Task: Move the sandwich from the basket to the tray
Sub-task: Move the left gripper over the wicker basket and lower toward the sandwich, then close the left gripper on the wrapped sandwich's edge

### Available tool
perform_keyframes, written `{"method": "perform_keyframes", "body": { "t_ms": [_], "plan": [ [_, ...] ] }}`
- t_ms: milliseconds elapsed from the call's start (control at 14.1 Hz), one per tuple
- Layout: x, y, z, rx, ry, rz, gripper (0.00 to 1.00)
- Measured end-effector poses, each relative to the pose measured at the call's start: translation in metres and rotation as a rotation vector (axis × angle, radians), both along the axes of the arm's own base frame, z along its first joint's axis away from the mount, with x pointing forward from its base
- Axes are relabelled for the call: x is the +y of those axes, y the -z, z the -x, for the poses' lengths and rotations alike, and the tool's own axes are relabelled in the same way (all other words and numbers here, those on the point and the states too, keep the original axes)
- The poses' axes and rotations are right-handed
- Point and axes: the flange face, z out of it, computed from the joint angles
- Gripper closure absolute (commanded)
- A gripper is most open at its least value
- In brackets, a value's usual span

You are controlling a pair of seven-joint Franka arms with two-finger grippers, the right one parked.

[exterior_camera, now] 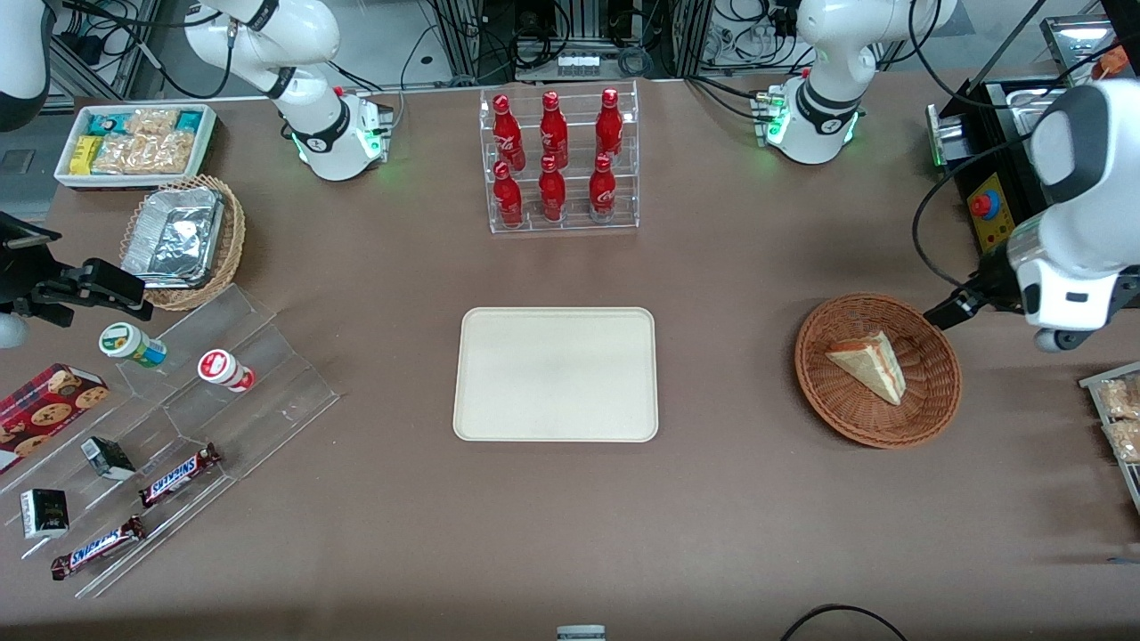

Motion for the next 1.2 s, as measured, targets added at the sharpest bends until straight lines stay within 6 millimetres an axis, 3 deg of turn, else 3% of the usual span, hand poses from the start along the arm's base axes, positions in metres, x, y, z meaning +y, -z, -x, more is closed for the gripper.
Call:
{"method": "perform_keyframes", "body": {
  "t_ms": [496,1205],
  "plan": [
    [-0.002,0.100,0.010,-0.052,-0.126,-0.004,0.00],
    [-0.006,0.153,0.009,-0.064,-0.167,0.003,0.00]
  ]
}}
